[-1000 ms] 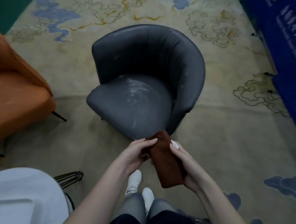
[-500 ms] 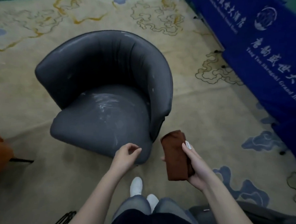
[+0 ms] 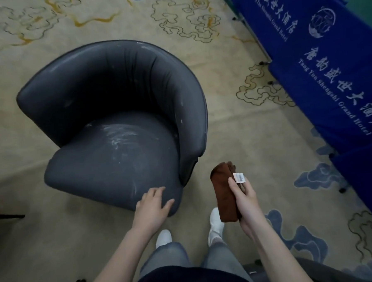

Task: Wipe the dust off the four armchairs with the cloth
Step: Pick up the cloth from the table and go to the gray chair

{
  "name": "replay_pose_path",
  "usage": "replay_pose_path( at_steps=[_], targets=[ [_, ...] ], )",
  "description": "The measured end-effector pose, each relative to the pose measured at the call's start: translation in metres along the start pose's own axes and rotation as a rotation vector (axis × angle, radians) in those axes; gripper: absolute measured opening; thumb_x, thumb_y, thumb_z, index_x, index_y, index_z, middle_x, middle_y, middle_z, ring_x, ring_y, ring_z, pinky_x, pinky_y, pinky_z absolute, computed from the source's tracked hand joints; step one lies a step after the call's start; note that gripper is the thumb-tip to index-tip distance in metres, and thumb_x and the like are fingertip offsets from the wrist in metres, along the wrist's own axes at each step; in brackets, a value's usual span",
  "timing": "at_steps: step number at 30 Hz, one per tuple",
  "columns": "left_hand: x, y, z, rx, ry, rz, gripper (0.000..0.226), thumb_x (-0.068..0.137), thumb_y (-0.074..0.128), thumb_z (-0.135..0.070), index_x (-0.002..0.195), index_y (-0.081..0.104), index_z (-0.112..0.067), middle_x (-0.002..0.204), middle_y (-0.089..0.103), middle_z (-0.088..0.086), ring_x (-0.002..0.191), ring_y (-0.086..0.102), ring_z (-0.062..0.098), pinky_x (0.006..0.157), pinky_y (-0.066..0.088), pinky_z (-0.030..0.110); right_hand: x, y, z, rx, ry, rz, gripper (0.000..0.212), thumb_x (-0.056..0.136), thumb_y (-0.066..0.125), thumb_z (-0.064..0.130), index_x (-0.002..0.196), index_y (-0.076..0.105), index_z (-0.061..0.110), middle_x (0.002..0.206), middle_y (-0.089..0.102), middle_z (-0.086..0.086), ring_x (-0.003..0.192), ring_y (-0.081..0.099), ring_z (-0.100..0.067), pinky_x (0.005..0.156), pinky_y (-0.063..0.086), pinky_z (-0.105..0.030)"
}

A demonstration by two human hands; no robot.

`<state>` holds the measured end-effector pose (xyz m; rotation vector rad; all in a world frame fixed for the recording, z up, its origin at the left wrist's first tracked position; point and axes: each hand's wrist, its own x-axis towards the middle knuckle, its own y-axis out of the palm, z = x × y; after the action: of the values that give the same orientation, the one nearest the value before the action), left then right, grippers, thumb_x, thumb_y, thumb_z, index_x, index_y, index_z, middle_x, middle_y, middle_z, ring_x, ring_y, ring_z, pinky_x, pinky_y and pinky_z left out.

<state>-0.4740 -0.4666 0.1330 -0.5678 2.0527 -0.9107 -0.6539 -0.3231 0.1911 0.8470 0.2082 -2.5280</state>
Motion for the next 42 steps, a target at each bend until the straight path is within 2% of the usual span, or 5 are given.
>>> replay_pose_path(
  at_steps=[14,23,28,37,42],
  targets=[
    [0.081,0.025,-0.152,-0.024,-0.119,-0.038,0.059,0.102,0.040,-0.048,0.151,0.030,-0.016,0.152,0.035,0.003,0.138,0.035,0.024,0.108,0.031,0.037,0.132,-0.083,0.095,-0.291,-0.180,0.175,0.009,0.097,0.061,0.017,0.098,0.065,0.025,0.097,0.070,-0.002,0.086,0.065,-0.013,0.079,0.050,-0.029],
    [0.109,0.038,-0.201,-0.095,-0.257,-0.157,0.067,0.102,0.039,-0.050,0.156,0.021,-0.015,0.162,0.023,0.004,0.149,0.020,0.021,0.118,0.022,0.038,0.196,-0.105,0.136,-0.458,-0.238,0.319,0.004,0.097,0.061,0.023,0.096,0.065,0.025,0.102,0.069,-0.013,0.090,0.065,-0.021,0.085,0.052,-0.041],
    [0.125,0.035,-0.203,-0.141,-0.347,-0.192,0.068,0.102,0.040,-0.050,0.156,0.020,-0.014,0.162,0.022,0.005,0.149,0.020,0.022,0.117,0.023,0.039,0.226,-0.091,0.157,-0.482,-0.268,0.394,0.005,0.097,0.061,0.020,0.099,0.065,0.023,0.096,0.070,-0.003,0.088,0.064,-0.015,0.082,0.049,-0.033],
    [0.191,0.020,-0.201,-0.244,-0.480,-0.254,0.071,0.100,0.042,-0.052,0.156,0.021,-0.012,0.161,0.025,0.005,0.147,0.023,0.023,0.116,0.026,0.039,0.298,-0.019,0.191,-0.686,-0.339,0.569,0.007,0.096,0.062,0.026,0.095,0.064,0.032,0.094,0.071,0.006,0.095,0.066,-0.017,0.088,0.050,-0.037],
    [0.215,0.013,-0.197,-0.303,-0.587,-0.249,0.076,0.098,0.044,-0.056,0.155,0.019,-0.012,0.161,0.025,0.005,0.147,0.024,0.022,0.116,0.027,0.038,0.329,0.024,0.207,-0.865,-0.415,0.688,0.010,0.095,0.062,0.026,0.092,0.062,0.035,0.087,0.070,0.008,0.085,0.065,-0.012,0.082,0.051,-0.037]
  ],
)
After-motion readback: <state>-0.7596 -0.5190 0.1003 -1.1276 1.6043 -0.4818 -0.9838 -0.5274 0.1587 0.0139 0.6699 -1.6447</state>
